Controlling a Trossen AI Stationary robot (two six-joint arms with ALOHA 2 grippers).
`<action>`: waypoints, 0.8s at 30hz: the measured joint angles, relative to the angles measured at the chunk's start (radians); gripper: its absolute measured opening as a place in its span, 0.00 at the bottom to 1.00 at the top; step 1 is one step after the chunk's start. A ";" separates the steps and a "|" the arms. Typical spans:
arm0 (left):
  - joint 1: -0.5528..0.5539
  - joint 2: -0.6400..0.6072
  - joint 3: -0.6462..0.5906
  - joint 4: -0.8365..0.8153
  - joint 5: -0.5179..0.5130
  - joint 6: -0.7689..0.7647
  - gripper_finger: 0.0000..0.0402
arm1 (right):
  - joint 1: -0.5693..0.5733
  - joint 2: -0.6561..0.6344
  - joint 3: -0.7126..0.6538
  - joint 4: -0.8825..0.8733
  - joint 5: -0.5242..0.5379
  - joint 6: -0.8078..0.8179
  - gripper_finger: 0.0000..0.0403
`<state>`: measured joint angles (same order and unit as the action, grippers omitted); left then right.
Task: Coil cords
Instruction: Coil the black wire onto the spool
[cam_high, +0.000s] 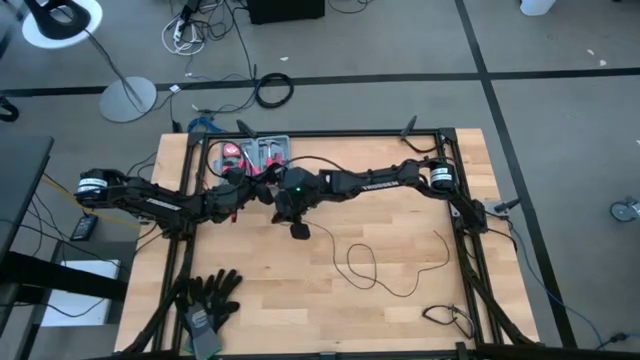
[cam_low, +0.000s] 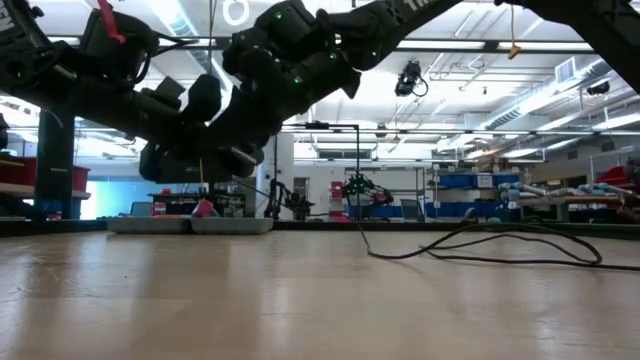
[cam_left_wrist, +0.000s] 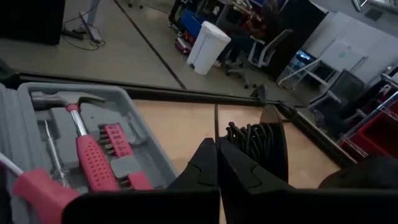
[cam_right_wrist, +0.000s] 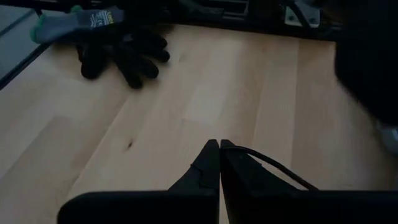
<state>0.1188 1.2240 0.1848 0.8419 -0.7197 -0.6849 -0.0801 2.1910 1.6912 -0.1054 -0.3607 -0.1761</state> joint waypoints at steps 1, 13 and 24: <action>0.000 0.000 0.000 0.001 0.000 0.004 0.00 | 0.000 0.000 -0.005 0.010 0.000 0.000 0.00; 0.001 -0.002 0.000 0.005 0.019 0.020 0.00 | -0.015 0.000 -0.006 0.071 -0.068 -0.001 0.00; 0.001 -0.002 0.000 0.032 0.055 0.061 0.00 | -0.039 -0.004 -0.006 -0.201 -0.002 0.001 0.08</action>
<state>0.1200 1.2221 0.1848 0.8740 -0.6647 -0.6241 -0.1193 2.1870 1.6855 -0.3061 -0.3628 -0.1752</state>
